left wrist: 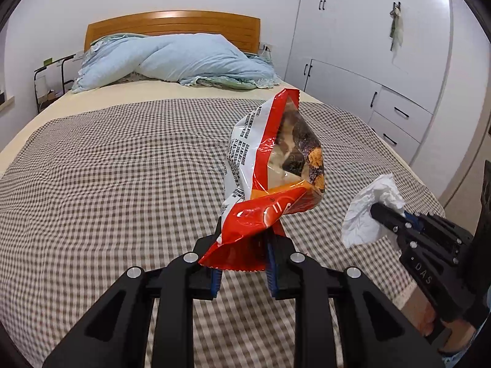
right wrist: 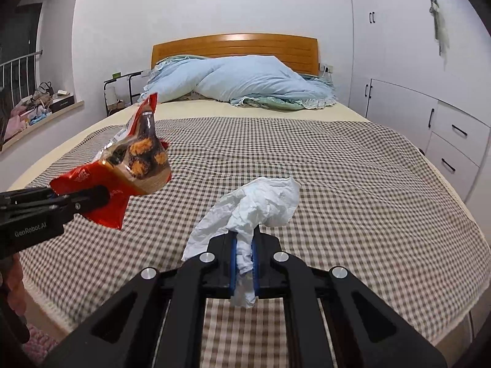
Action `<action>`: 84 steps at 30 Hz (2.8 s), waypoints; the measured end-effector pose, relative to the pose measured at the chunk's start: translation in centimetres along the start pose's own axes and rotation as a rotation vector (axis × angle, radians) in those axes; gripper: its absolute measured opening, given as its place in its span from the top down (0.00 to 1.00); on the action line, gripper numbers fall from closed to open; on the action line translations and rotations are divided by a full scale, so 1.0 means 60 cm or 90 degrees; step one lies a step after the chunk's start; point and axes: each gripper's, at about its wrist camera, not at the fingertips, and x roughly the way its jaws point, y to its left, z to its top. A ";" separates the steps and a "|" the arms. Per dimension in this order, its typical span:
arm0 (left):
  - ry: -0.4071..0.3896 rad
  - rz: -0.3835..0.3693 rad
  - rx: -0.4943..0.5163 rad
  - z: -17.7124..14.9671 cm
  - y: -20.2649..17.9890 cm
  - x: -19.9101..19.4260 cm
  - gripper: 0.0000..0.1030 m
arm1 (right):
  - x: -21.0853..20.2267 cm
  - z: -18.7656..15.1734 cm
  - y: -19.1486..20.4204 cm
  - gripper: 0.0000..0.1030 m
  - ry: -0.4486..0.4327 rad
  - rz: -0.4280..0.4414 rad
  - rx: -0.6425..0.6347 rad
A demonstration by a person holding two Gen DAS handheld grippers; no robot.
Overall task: Collect trash
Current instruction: 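Carry the red wrapper and tissue off the bed down into the trash bag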
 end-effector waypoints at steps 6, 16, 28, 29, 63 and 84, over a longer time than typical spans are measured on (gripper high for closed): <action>0.007 0.000 0.011 -0.038 -0.017 -0.035 0.81 | -0.046 -0.019 0.002 0.93 -0.007 -0.006 -0.002; 0.019 -0.028 -0.001 -0.102 -0.030 -0.085 0.81 | -0.106 -0.050 -0.004 0.93 -0.016 -0.001 0.024; -0.006 -0.023 0.032 -0.171 -0.059 -0.165 0.81 | -0.165 -0.098 0.003 0.93 -0.018 -0.004 0.031; -0.009 -0.022 0.036 -0.177 -0.062 -0.173 0.81 | -0.172 -0.102 0.004 0.93 -0.019 -0.004 0.030; 0.036 -0.024 0.058 -0.332 -0.094 -0.253 0.81 | -0.254 -0.246 0.042 0.93 0.047 0.003 0.001; 0.166 -0.039 0.048 -0.445 -0.079 -0.152 0.81 | -0.202 -0.336 0.063 0.93 0.167 0.013 -0.001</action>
